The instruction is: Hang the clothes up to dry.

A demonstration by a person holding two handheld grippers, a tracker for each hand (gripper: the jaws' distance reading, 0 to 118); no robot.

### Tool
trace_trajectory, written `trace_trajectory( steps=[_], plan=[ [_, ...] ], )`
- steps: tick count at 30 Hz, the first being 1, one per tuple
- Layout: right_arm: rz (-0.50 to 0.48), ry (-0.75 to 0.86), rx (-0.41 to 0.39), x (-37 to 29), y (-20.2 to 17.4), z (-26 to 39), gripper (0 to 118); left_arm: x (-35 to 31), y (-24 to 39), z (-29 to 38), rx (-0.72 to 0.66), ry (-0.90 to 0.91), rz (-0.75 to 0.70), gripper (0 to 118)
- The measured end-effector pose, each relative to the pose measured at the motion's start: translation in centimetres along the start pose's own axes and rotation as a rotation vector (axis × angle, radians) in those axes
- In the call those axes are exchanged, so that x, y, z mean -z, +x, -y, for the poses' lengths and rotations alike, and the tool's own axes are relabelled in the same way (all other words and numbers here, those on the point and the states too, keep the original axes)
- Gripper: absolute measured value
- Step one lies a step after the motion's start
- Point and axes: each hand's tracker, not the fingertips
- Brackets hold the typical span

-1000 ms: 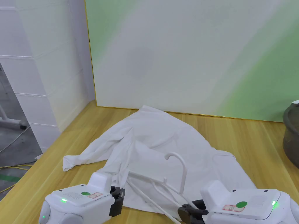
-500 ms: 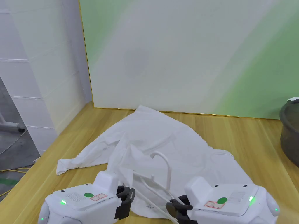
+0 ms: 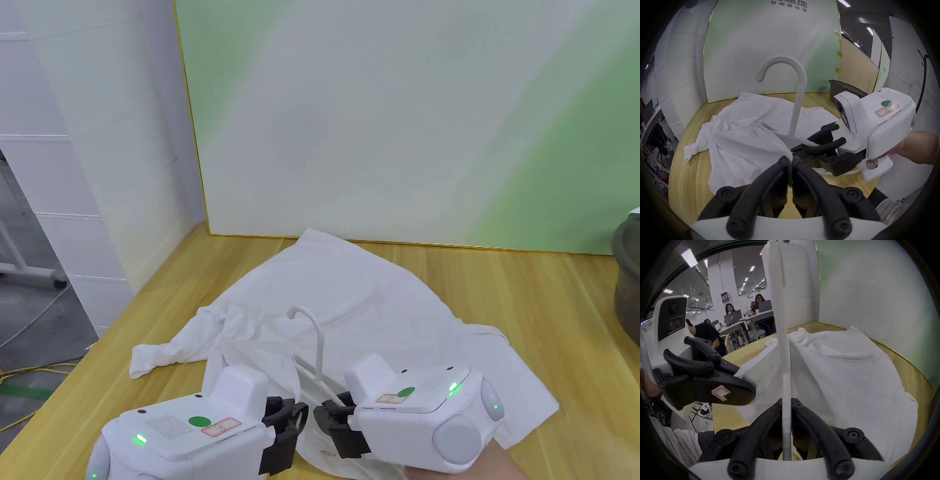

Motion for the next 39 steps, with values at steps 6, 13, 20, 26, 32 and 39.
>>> trace_trajectory(
  steps=[6, 13, 20, 26, 32, 39],
  plan=[
    [0.009, 0.018, -0.013, -0.8, 0.1, 0.3, 6, -0.6, -1.9, -1.7, -0.139, 0.058, 0.016, 6],
    [0.034, 0.044, -0.072, -1.8, -0.6, -0.2, 6, -1.5, -2.8, -5.8, -0.175, 0.149, 0.051, 6],
    [0.001, 0.112, 0.004, -1.8, 0.1, -2.0, 6, -2.5, -0.4, -5.2, 0.006, 0.091, 0.105, 6],
    [-0.039, 0.197, 0.062, -5.0, 1.1, -2.5, 6, -2.3, 0.0, -1.7, 0.061, 0.006, 0.001, 6],
    [-0.043, 0.226, 0.032, -7.3, 0.9, -1.7, 6, -3.2, 0.0, -1.7, 0.110, 0.071, -0.010, 65],
    [-0.075, 0.258, -0.016, -11.8, 1.7, -1.5, 5, -6.2, -3.5, -7.5, 0.467, 0.245, 0.019, 113]
  ],
)
